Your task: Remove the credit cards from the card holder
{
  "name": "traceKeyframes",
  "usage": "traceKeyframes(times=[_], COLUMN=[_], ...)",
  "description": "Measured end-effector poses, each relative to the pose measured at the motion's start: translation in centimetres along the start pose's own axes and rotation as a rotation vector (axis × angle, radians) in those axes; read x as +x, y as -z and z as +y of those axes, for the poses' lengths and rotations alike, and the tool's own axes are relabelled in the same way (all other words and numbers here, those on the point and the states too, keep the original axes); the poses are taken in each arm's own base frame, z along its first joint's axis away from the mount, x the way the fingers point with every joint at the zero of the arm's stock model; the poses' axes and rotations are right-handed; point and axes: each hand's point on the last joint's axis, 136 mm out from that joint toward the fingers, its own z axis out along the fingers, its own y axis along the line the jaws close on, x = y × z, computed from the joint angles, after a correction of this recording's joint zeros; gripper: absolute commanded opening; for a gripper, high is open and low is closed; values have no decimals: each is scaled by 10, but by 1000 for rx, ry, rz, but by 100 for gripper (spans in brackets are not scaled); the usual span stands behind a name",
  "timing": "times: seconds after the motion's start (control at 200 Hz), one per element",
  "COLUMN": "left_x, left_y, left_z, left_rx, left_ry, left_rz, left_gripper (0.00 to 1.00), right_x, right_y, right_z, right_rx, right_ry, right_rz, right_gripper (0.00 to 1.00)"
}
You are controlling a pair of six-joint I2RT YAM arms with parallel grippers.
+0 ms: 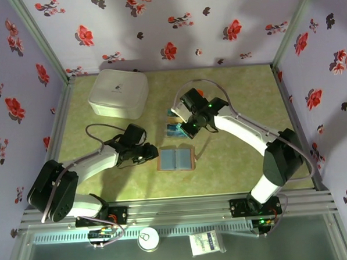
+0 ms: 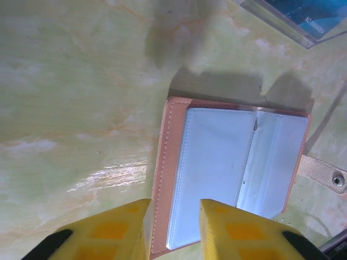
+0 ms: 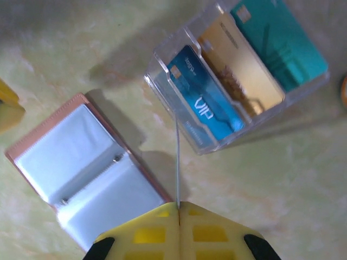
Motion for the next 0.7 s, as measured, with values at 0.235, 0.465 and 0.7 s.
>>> traceKeyframes(times=[0.235,0.465,0.7], left_x=[0,2,2], left_y=[5,7,11], left_z=[5,12,21], left_rx=[-15,-44,-82], left_ry=[-6,-5,-6], left_rz=[-9,-7,-12], left_gripper=[52,74,100], right_x=[-17,-40,-67], right_y=[-4,-16,-25], right_z=[-18,-47,-67], right_rx=[45,43,25], right_ry=[290,386,427], right_rz=[39,66,45], right_gripper=[0,0,0])
